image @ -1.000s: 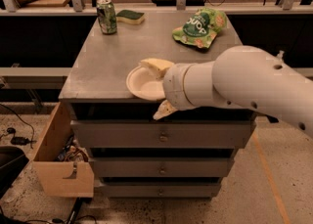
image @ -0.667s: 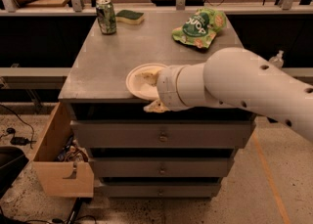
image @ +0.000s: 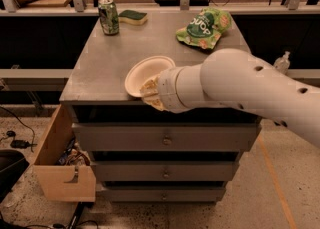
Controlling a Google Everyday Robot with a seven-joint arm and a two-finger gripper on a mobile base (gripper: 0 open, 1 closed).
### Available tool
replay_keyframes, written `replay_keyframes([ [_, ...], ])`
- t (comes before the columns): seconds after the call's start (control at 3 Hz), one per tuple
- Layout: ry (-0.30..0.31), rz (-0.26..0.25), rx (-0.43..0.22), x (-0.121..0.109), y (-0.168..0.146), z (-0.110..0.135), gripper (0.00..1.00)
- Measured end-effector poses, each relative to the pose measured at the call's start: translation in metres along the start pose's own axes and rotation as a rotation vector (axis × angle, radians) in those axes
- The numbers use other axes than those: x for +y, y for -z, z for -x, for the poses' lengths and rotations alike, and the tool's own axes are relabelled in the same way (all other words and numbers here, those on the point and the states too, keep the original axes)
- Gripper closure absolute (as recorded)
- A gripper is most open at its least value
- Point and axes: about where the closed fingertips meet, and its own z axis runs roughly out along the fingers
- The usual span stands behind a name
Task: Move paper bowl near green can
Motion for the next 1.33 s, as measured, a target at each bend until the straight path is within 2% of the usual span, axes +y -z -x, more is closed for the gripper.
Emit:
replay_keyframes([
  [0.33, 0.002, 0.000, 0.000, -0.001, 0.000, 0.001, 1.00],
  [0.67, 0.002, 0.000, 0.000, -0.001, 0.000, 0.001, 1.00],
  [1.0, 0.056, -0.012, -0.005, -0.024, 0.008, -0.006, 1.00],
  [1.33, 0.176, -0.041, -0.015, -0.083, 0.021, -0.033, 1.00],
])
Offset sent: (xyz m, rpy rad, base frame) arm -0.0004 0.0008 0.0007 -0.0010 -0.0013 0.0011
